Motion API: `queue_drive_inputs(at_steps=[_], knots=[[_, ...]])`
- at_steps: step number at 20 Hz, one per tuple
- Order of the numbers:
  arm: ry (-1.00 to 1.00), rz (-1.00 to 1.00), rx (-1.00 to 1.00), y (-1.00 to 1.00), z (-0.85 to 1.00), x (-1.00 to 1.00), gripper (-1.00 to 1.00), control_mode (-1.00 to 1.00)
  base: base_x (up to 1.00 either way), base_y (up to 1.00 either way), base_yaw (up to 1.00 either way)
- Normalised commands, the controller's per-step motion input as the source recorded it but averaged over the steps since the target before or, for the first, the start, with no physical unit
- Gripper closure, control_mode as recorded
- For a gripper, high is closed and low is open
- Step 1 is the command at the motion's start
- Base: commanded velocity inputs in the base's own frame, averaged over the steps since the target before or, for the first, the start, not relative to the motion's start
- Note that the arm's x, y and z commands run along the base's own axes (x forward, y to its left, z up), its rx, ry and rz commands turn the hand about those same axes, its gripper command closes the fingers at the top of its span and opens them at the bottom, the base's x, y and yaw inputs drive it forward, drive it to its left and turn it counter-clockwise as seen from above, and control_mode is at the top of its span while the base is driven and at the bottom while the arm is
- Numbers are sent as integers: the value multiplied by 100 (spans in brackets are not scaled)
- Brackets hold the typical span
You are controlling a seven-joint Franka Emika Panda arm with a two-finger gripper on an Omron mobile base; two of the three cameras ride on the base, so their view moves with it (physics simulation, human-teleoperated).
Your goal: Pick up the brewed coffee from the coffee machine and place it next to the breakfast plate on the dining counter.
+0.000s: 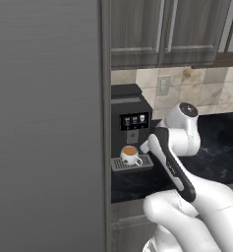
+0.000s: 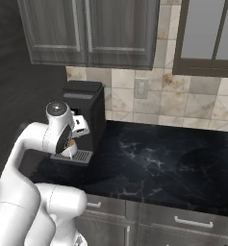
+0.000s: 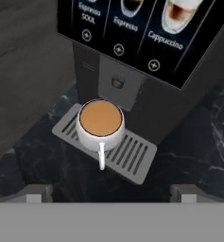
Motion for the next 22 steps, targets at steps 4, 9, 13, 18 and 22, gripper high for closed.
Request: queue_drive_inputs(at_steps=[4, 9, 13, 18, 22], knots=[[2, 0, 0, 0, -49, 0, -100, -100, 0, 0, 0], [5, 0, 0, 0, -31, 0, -100, -100, 0, 0, 0], [5, 0, 2, 0, -18, 0, -100, -100, 0, 0, 0], [5, 0, 4, 0, -19, 1, -100, -100, 0, 0, 0], [4, 0, 4, 0, -24, 8, -100, -100, 0, 0, 0]])
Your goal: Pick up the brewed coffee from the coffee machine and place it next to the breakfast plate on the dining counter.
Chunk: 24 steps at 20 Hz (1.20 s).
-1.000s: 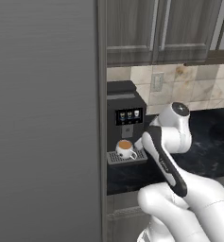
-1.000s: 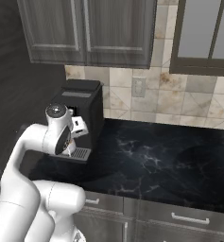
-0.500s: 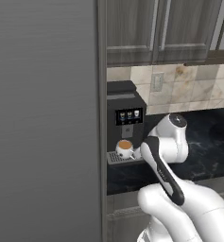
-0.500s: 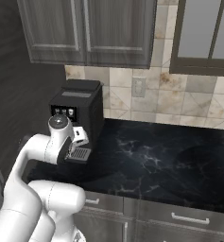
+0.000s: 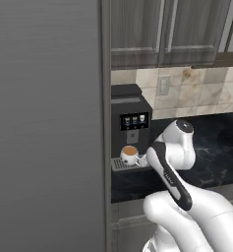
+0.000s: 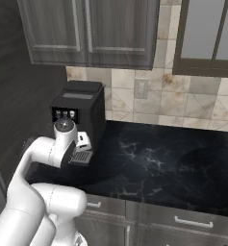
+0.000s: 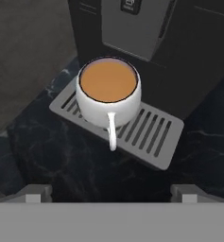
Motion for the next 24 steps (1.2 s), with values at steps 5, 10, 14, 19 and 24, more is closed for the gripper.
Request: queue_drive_inputs(at_steps=[5, 10, 14, 19, 24], knots=[[1, 0, 3, 0, -29, 12, -100, -100, 0, 0, 0], [0, 0, 1, 0, -38, 13, -100, -100, 0, 0, 0], [0, 0, 1, 0, -43, 12, -100, -100, 0, 0, 0], [0, 0, 1, 7, -35, 7, -100, -100, 0, 0, 0], [0, 0, 0, 19, -32, 0, -100, -100, 0, 0, 0]])
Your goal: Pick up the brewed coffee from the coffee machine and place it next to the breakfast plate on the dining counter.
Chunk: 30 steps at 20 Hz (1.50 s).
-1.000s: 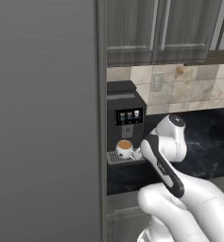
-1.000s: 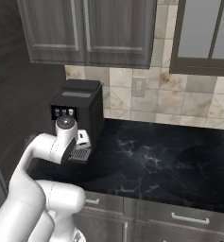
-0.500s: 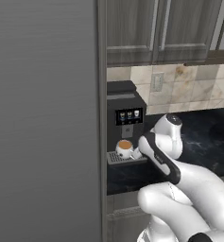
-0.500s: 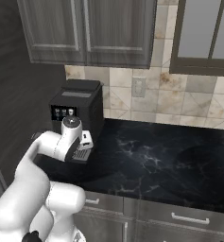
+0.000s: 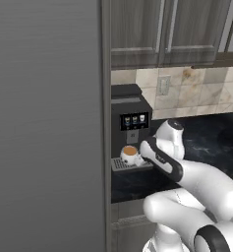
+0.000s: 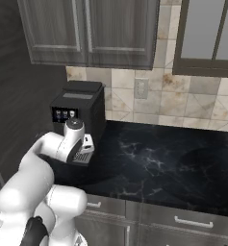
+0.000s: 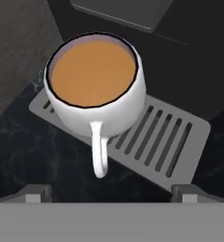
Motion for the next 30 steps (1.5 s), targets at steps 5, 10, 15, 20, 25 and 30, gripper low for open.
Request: queue_drive_inputs(at_steps=[5, 10, 15, 20, 25, 30], knots=[[0, 0, 0, 10, -28, 0, -100, -100, 0, 0, 0], [-2, 0, 1, 0, -17, 0, -100, -100, 0, 0, 0], [-11, 0, 2, 0, -20, 0, -100, -100, 0, 0, 0], [-17, 0, 1, 0, -21, 0, -100, -100, 0, 0, 0], [-12, 0, 0, 0, -31, 0, -100, -100, 0, 0, 0], [-5, 0, 0, 1, -38, 0, -100, -100, 0, 0, 0]])
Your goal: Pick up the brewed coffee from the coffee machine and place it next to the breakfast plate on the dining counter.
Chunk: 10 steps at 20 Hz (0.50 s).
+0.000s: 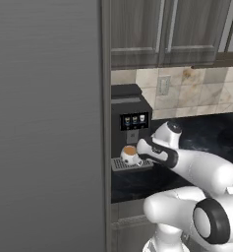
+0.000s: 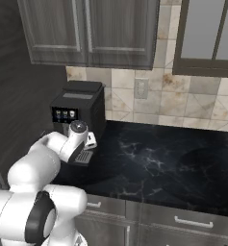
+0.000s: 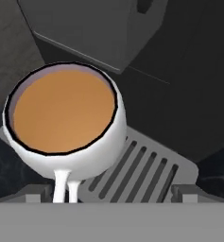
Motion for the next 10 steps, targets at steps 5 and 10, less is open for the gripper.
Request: queue_drive_inputs(at_steps=[5, 10], knots=[[0, 0, 0, 8, -46, 0, -100, -100, 0, 0, 0], [0, 0, 0, 7, -44, 0, -100, -100, 0, 0, 0]])
